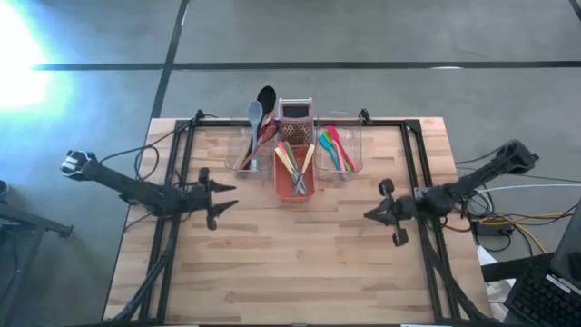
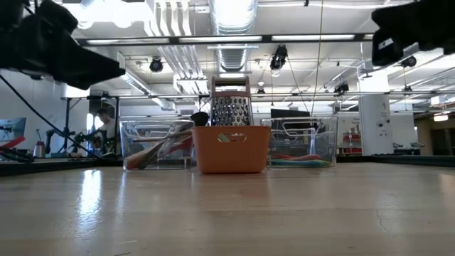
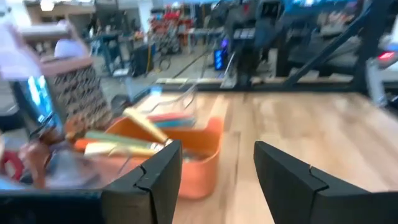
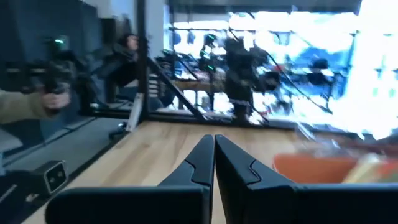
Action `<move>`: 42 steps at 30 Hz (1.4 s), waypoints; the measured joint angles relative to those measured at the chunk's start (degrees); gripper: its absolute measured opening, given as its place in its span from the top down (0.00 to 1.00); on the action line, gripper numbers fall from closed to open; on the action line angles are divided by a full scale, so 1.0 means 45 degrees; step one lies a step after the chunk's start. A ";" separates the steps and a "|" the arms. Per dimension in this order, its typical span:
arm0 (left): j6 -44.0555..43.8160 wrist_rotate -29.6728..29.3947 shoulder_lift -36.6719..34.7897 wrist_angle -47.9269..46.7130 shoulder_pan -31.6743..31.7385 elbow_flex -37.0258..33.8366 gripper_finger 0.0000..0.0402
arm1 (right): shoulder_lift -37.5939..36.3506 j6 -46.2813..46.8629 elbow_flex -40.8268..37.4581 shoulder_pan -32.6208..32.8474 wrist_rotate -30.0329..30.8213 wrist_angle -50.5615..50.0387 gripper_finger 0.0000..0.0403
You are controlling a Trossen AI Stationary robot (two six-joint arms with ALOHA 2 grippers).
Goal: Pick & Place Kitchen Items
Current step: Return to Home Position
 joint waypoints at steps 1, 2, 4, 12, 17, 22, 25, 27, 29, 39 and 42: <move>-0.0116 -0.0011 -0.0001 -0.0390 0.0147 0.0067 0.50 | -0.0058 -0.0219 0.0089 -0.0420 -0.0695 -0.0081 0.98; -0.0108 -0.0015 -0.0005 -0.0687 0.0324 0.0089 0.50 | -0.0104 -0.0347 0.0153 -0.0864 -0.1507 -0.0086 0.98; 0.0026 -0.0049 -0.0005 -0.0883 0.0765 0.0089 0.50 | -0.0278 -0.0453 0.0144 -0.1849 -0.3070 -0.0211 0.98; 0.0537 -0.0033 -0.0028 -0.1880 0.2372 -0.0005 0.50 | -0.0274 0.1012 0.0022 -0.5452 -0.5964 -0.1946 0.98; 0.0446 -0.0084 -0.0014 -0.2883 0.2435 -0.0357 0.50 | -0.0250 0.1395 0.0022 -0.6175 -0.4757 -0.2643 0.98; 0.0429 -0.0033 -0.0010 -0.3532 0.2433 -0.0427 0.50 | -0.0250 0.1364 0.0022 -0.6198 -0.4227 -0.2854 0.98; 0.0425 -0.0029 -0.0010 -0.3573 0.2433 -0.0514 0.50 | -0.0260 0.1364 0.0022 -0.6198 -0.4222 -0.2860 0.98; 0.0425 -0.0029 -0.0055 -0.3552 0.2433 -0.0571 0.50 | -0.0343 0.1364 0.0022 -0.6168 -0.4207 -0.2884 0.98; 0.0409 -0.0015 -0.0257 -0.3464 0.2433 -0.0730 0.49 | -0.0463 0.1364 0.0022 -0.6169 -0.4213 -0.2861 0.98; 0.0399 -0.0008 -0.2844 -0.3513 0.2477 -0.0795 0.49 | -0.2967 0.1315 -0.0236 -0.6636 -0.4208 -0.5953 0.98; 0.0401 -0.0021 -0.4159 -0.3565 0.2488 -0.0800 0.49 | -0.4228 0.1344 -0.0236 -0.7258 -0.4215 -0.7302 0.98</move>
